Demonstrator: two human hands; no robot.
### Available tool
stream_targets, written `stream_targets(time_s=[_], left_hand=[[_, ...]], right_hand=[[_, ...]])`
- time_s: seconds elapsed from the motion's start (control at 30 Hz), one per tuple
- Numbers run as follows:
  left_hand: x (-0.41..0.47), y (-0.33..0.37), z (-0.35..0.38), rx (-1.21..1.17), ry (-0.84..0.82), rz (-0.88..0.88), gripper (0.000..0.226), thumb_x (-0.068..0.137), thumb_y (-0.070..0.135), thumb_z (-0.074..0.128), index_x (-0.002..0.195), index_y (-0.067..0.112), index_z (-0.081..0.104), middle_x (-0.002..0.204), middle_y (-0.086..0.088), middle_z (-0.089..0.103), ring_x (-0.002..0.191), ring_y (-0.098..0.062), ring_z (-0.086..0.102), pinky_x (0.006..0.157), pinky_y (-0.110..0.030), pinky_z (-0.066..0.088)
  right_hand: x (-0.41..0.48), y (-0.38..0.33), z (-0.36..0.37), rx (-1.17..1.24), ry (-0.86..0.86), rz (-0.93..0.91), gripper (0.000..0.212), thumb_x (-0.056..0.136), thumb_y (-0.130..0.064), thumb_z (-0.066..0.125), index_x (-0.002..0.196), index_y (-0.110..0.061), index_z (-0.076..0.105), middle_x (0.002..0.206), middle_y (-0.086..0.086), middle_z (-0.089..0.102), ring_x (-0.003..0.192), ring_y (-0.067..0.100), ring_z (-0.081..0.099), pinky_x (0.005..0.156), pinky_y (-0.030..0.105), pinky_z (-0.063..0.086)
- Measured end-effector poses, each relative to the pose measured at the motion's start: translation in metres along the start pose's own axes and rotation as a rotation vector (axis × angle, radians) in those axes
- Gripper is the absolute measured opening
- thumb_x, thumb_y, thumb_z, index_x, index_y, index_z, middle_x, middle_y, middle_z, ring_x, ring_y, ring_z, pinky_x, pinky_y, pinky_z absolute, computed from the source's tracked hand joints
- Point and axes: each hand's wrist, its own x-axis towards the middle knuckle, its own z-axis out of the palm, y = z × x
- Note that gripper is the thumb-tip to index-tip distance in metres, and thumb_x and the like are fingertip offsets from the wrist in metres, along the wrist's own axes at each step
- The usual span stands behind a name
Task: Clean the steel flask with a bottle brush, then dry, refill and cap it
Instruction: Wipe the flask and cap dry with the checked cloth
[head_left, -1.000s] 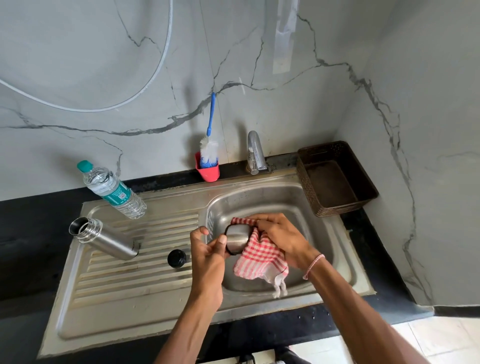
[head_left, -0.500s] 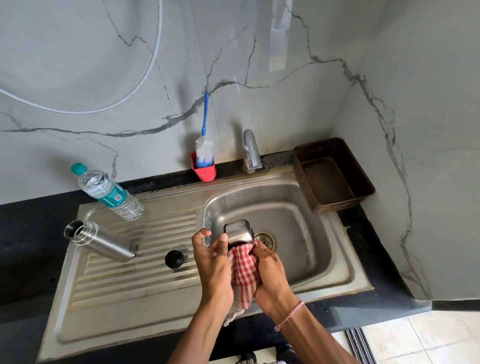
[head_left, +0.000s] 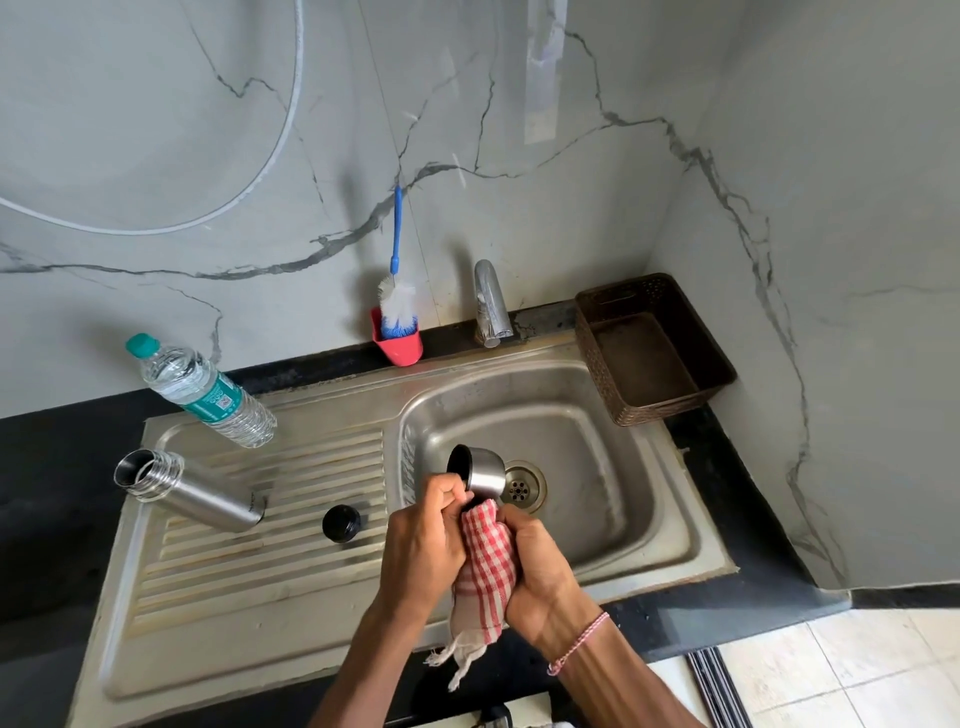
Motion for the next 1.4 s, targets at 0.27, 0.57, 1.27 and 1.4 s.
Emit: stream_targets(time_s=[0.27, 0.57, 1.27, 1.4], left_hand=[[-0.004, -0.018, -0.005, -0.025, 0.082, -0.202, 0.040, 0.091, -0.011, 0.065, 0.102, 0.021, 0.045, 0.085, 0.000, 0.070, 0.074, -0.011, 0.074, 0.055, -0.026, 0.059], [0.019, 0.003, -0.001, -0.829, 0.275, -0.880, 0.026, 0.104, -0.005, 0.051, 0.106, 0.020, 0.046, 0.074, -0.007, 0.071, 0.067, -0.014, 0.067, 0.073, -0.026, 0.058], [0.024, 0.022, -0.003, -1.218, 0.443, -1.260, 0.041, 0.096, -0.022, 0.045, 0.104, 0.018, 0.055, 0.070, 0.001, 0.074, 0.063, -0.010, 0.073, 0.061, -0.025, 0.061], [0.022, 0.025, 0.001, -1.203, 0.400, -1.230, 0.039, 0.096, -0.021, 0.048, 0.100, 0.017, 0.057, 0.080, -0.005, 0.074, 0.070, -0.014, 0.074, 0.071, -0.031, 0.061]], right_hand=[[-0.006, -0.014, -0.011, -0.148, 0.131, -0.106, 0.022, 0.092, -0.017, 0.062, 0.095, 0.004, 0.068, 0.078, 0.020, 0.066, 0.066, 0.030, 0.066, 0.069, 0.044, 0.058], [-0.004, -0.020, -0.001, -1.300, 0.077, -1.292, 0.055, 0.089, -0.011, 0.058, 0.140, -0.029, 0.060, 0.131, -0.009, 0.068, 0.098, 0.008, 0.069, 0.090, 0.025, 0.057], [0.000, -0.031, -0.024, -1.664, 0.000, -1.553, 0.049, 0.087, -0.010, 0.064, 0.136, -0.016, 0.065, 0.144, -0.005, 0.059, 0.083, 0.021, 0.059, 0.082, 0.031, 0.056], [0.005, -0.038, -0.010, -1.677, -0.007, -1.567, 0.049, 0.087, -0.009, 0.064, 0.135, -0.017, 0.065, 0.142, -0.005, 0.061, 0.078, 0.017, 0.054, 0.079, 0.026, 0.053]])
